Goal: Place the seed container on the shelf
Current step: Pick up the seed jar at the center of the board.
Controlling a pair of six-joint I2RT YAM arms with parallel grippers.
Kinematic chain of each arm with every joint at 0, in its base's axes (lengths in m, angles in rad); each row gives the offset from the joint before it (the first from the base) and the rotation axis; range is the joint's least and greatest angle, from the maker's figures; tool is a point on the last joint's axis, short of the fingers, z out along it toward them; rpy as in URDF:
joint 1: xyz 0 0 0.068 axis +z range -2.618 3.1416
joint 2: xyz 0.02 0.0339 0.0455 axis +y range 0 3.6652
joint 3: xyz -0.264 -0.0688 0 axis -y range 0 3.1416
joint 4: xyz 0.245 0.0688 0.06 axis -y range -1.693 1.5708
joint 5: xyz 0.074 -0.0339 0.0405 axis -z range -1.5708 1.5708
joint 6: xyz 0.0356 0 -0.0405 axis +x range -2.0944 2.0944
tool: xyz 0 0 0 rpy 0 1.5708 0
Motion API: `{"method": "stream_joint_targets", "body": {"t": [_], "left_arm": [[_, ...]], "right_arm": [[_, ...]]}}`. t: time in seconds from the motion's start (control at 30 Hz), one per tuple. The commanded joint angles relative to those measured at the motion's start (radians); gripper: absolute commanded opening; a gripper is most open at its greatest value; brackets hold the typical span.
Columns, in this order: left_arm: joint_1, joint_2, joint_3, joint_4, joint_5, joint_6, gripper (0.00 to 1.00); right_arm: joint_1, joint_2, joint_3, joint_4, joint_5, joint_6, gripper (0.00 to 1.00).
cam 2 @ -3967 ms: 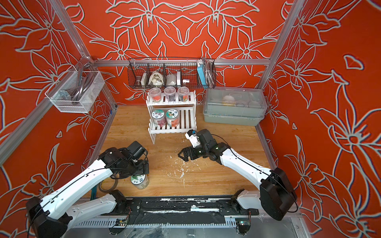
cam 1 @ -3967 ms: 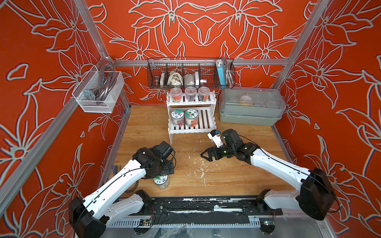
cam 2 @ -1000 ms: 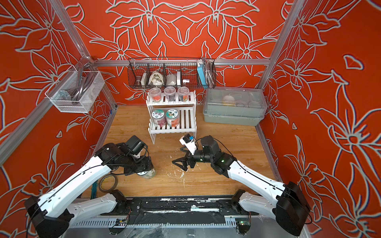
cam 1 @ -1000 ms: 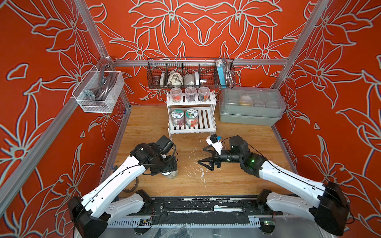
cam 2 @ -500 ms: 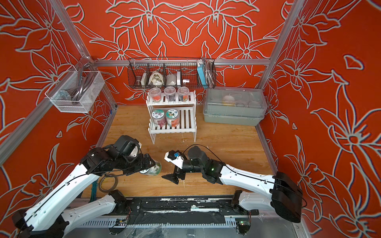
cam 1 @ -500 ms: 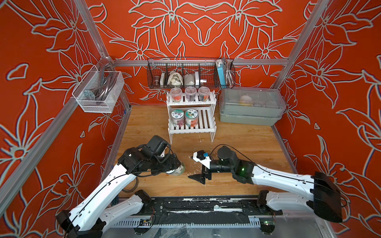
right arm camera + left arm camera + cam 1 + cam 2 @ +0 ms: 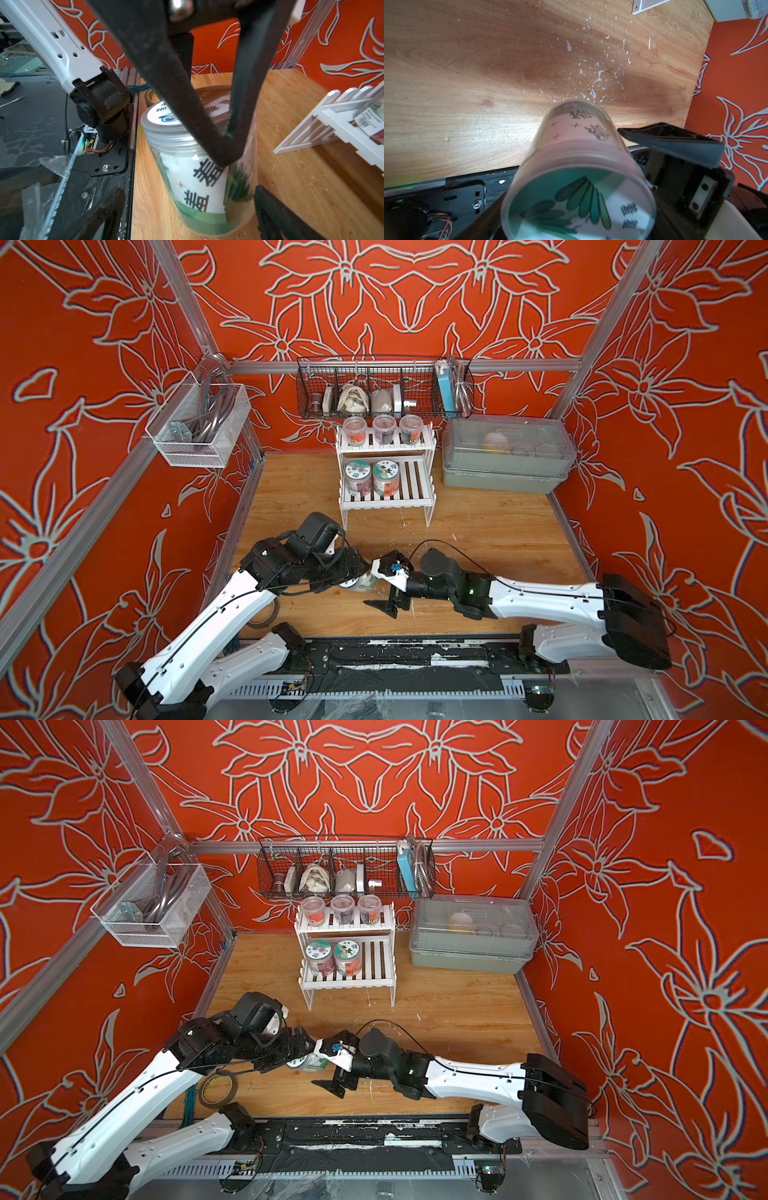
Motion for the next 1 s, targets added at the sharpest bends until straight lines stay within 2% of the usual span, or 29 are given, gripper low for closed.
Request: {"method": "stream_joint_targets", "body": {"t": [0.0, 0.17, 0.67, 0.97], "left_arm": [[-0.003, -0.013, 0.007, 0.031, 0.022, -0.009, 0.79], [-0.003, -0.024, -0.002, 0.039, 0.026, -0.022, 0.78], [-0.003, -0.023, -0.014, 0.069, 0.063, -0.038, 0.78], [-0.003, -0.025, -0.023, 0.106, 0.101, -0.049, 0.77]], "right_arm": [[0.016, 0.011, 0.016, 0.055, 0.069, -0.049, 1.00], [0.022, 0.017, 0.016, 0.086, 0.157, -0.038, 1.00], [0.039, 0.068, 0.051, 0.122, 0.114, -0.084, 1.00], [0.038, 0.109, 0.080, 0.129, 0.142, -0.076, 1.00]]}}
